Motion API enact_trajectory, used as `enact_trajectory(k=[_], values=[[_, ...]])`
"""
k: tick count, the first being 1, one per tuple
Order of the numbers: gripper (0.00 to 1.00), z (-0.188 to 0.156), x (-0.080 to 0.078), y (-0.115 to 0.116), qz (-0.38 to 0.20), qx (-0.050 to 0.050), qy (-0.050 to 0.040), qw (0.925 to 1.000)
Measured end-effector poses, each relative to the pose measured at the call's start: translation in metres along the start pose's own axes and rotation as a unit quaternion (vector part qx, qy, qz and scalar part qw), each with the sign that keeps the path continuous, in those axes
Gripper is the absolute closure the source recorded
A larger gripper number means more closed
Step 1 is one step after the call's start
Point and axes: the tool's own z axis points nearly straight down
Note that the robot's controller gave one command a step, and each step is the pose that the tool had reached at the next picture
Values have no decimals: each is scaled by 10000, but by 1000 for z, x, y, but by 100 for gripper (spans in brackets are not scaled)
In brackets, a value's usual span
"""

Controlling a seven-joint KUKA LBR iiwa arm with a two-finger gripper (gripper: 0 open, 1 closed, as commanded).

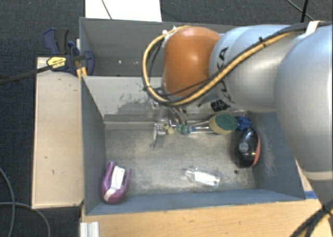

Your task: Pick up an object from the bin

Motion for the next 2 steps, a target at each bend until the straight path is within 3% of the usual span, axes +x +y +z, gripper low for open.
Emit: enact_trajectory(k=[1,2], values=[[0,7,68,90,-757,-10,21,9971],[0,88,96,67,-640,21,52,9979]])
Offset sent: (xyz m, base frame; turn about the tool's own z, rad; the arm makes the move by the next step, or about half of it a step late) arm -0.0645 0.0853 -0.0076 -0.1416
